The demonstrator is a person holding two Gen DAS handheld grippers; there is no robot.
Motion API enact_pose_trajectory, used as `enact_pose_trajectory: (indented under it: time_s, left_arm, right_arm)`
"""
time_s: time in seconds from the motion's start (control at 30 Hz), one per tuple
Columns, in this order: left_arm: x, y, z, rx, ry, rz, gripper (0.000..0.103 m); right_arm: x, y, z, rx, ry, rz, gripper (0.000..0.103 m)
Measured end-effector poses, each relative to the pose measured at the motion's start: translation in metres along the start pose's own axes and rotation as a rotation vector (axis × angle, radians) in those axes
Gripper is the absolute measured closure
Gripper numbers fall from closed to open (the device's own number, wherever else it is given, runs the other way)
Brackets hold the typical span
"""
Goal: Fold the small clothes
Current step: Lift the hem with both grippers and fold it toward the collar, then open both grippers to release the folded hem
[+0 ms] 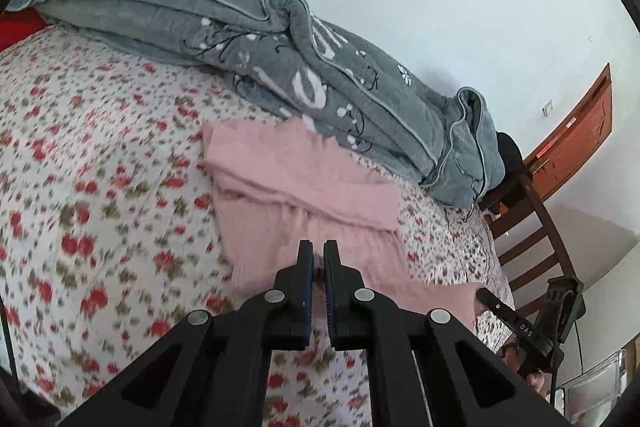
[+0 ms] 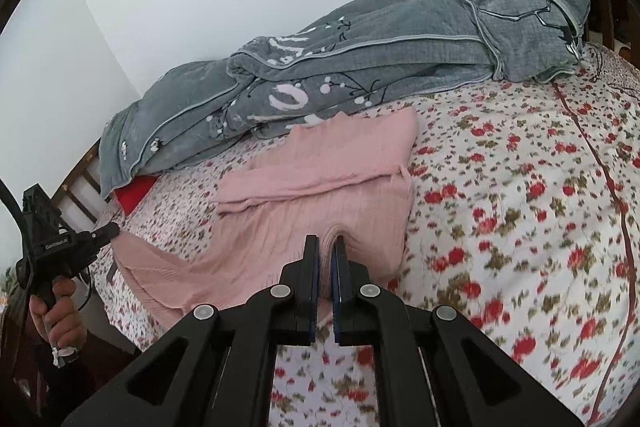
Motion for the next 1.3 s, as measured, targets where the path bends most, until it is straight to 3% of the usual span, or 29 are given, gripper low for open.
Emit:
enact_pose_trajectory:
  time_s: [0.5, 0.77, 0.83, 0.9, 1.0, 1.07, 1.13, 1.3]
  left_arm:
    - [0.052, 0.017, 0.07, -0.051, -0.045, 0.025, 0.099]
    - [0.083, 0.045, 0.035, -0.03, 0.102, 0.049, 0.097]
    - [0.089, 0.053, 0.022, -0.014, 0.134, 0.089, 0.084]
    - [0.095, 0.059, 0.013, -0.019, 0.161, 0.099, 0.072]
    - [0.104, 0.063, 0.005, -0.023, 0.188, 0.099, 0.066]
    - [0.109, 0.062, 0.003, -0.013, 0.194, 0.098, 0.061]
    - [0.119, 0.06, 0.003, 0.001, 0.206, 0.102, 0.058]
    - [0.15, 0.056, 0.001, 0.032, 0.243, 0.132, 0.059]
  right_arm:
    - [0.072, -0.01, 0.071, 0.068, 0.039, 0.052, 0.098]
    - [0.112, -0.019, 0.065, 0.068, 0.096, 0.004, 0.098]
    - [0.117, -0.019, 0.064, 0.06, 0.102, -0.009, 0.097]
    - [0.127, -0.022, 0.062, 0.036, 0.118, -0.052, 0.095]
    - [0.134, -0.027, 0.056, 0.031, 0.144, -0.07, 0.086]
    - [0.131, -0.032, 0.053, 0.029, 0.141, -0.073, 0.063]
    - [0.126, -0.038, 0.052, 0.027, 0.12, -0.088, 0.053]
    - [0.123, -0.052, 0.044, -0.008, 0.121, -0.116, 0.053]
Point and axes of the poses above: each gripper's, at about its wrist camera, not at the fingertips, and x roughly the way its jaws point, y to its left, z to its top, the point moved 5 cm from there along x, roughly the way its jaws point, and after that the axes turned 3 degrees about -x, right-handed, at the moved point
